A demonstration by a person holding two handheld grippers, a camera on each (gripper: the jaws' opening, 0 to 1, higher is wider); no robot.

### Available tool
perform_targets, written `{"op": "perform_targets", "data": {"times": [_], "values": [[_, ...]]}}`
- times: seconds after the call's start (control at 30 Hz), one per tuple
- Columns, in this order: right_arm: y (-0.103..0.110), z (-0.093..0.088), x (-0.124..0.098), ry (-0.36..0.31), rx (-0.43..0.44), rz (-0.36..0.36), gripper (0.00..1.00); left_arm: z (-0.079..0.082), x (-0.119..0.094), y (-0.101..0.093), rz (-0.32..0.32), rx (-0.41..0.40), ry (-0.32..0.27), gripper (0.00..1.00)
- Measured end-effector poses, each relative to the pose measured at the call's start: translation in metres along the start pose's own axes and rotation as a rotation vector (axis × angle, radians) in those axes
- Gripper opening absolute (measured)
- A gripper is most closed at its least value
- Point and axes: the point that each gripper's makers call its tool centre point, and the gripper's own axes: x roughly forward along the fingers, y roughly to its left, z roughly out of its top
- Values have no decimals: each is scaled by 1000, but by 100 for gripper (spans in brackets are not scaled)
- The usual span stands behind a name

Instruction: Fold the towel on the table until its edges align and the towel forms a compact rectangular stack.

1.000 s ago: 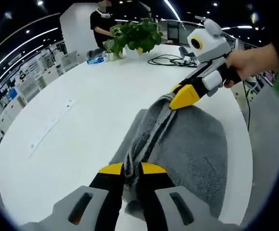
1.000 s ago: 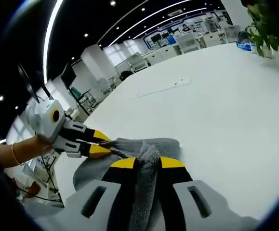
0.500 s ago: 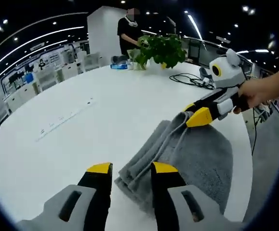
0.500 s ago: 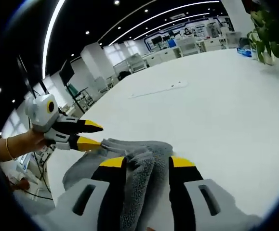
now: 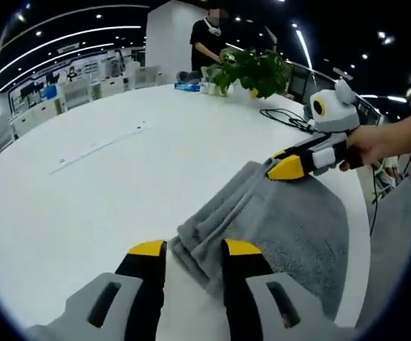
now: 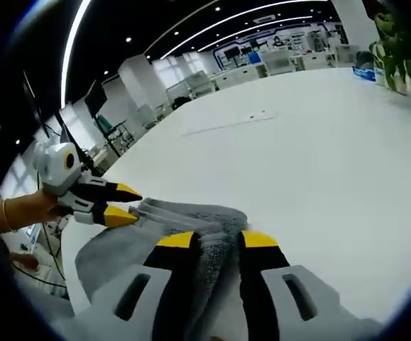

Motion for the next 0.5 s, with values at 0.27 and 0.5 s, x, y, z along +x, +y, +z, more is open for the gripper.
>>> {"op": "perform_targets", "data": {"times": [0.27,0.5], "values": [[-6,5,13,1,-16,-3,19,3,11,-1,-26,7,-22,14],[-10,14,25,3,-36,-27,17,12,20,13,-20,23,-41,13]]}}
